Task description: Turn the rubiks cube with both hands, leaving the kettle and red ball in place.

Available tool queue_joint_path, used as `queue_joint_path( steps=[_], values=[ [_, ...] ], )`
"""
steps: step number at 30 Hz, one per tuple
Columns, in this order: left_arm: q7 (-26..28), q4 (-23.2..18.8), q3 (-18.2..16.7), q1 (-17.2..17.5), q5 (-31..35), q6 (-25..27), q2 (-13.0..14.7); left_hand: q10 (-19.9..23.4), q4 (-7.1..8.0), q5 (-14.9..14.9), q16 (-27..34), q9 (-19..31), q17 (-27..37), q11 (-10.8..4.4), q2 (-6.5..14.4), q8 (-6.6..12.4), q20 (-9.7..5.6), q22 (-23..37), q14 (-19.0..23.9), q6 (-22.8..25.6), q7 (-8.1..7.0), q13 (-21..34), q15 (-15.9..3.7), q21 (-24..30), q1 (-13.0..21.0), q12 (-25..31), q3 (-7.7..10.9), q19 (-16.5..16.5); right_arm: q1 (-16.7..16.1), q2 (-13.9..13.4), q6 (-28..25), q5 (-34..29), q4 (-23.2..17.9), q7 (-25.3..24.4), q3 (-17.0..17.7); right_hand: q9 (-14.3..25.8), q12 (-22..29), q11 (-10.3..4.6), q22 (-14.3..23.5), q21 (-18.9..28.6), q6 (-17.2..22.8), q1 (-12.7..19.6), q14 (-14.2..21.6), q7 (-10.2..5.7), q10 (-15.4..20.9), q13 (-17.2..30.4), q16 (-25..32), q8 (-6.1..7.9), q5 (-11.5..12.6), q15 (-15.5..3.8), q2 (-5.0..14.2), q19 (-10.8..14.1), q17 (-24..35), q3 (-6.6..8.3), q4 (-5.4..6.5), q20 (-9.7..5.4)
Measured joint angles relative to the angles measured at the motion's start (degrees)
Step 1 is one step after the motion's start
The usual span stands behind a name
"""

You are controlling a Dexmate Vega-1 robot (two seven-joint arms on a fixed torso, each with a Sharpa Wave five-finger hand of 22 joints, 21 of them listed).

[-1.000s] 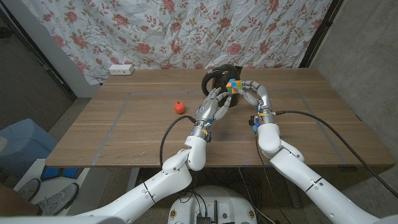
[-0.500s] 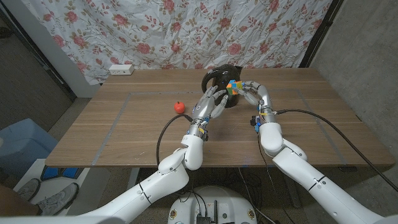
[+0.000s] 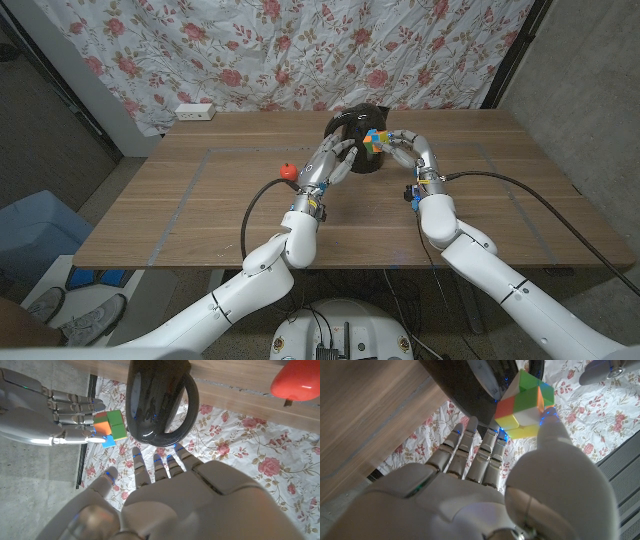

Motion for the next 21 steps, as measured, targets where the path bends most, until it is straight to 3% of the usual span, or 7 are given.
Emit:
queue_joint_path(
  steps=[21],
  values=[
    [-0.4,0.5,-5.6,0.8,-8.2,-5.8,1.6,0.6,-0.27,0.0,0.0,0.0,0.0,-0.05,-0.2,-0.23,0.1,0.0,0.9,-2.5,0.62,0.0,-0.31,0.4,0.2,0.0,0.27,0.7,0.8,-5.9,-3.0,-4.5,-3.3,4.3,-1.0,-0.2,-0.9,-0.49,0.0,0.0,-0.5,0.0,-0.9,-0.51,-0.5,-0.3,-0.2,-0.55,0.0,-0.12,0.0,-0.1,0.0,-0.25,0.22,0.08]
  ],
)
